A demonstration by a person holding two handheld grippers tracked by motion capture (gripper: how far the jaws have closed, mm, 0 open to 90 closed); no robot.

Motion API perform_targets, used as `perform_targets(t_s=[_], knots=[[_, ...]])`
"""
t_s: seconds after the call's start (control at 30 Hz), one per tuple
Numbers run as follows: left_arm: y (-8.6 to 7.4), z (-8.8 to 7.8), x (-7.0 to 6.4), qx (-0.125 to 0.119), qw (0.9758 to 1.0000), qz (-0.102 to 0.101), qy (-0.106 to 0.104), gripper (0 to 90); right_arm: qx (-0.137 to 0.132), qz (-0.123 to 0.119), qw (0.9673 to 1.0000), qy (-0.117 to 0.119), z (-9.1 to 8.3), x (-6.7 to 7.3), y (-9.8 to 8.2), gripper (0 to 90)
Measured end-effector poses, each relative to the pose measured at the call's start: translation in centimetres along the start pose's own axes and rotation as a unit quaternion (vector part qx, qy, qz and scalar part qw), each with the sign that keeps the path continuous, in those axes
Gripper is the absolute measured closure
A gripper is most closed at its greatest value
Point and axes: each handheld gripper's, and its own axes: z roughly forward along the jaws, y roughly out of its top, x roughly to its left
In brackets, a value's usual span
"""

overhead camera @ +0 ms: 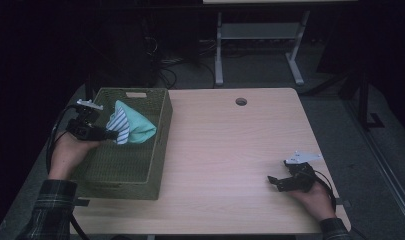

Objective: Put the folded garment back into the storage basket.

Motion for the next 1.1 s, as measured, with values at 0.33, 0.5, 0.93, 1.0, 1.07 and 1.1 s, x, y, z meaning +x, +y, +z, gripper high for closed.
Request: perform_targets(t_s=[0.33, 0.5, 0.93, 1.0, 1.07, 1.1], knots=[[-1.3, 1.3, 1.1, 0.013, 0.9995, -0.026, 0.012, 72.0, 0.0, 0.0, 1.0, 0.0, 0.0, 0.0, 0.0, 10.0], [-2.0, 2.4, 1.6, 0.023, 0.999, -0.037, 0.013, 71.9, 0.0, 0.0, 1.0, 0.0, 0.0, 0.0, 0.0, 10.0], [-2.8, 5.3, 1.9, 0.047, 0.9979, -0.044, 0.01, 71.7, -0.001, -0.002, 1.0, -0.001, 0.0, 0.0, 0.0, 10.0], [-2.9, 5.7, 1.9, 0.052, 0.9976, -0.045, 0.009, 71.7, -0.001, -0.002, 1.0, 0.0, 0.0, 0.0, 0.0, 10.0], [-3.0, 6.0, 1.9, 0.053, 0.9975, -0.046, 0.007, 71.7, -0.001, -0.002, 1.0, 0.0, 0.0, 0.0, 0.0, 10.0], [-3.0, 6.2, 1.9, 0.053, 0.9976, -0.044, 0.007, 71.7, -0.001, -0.002, 1.0, 0.0, 0.0, 0.0, 0.0, 10.0]])
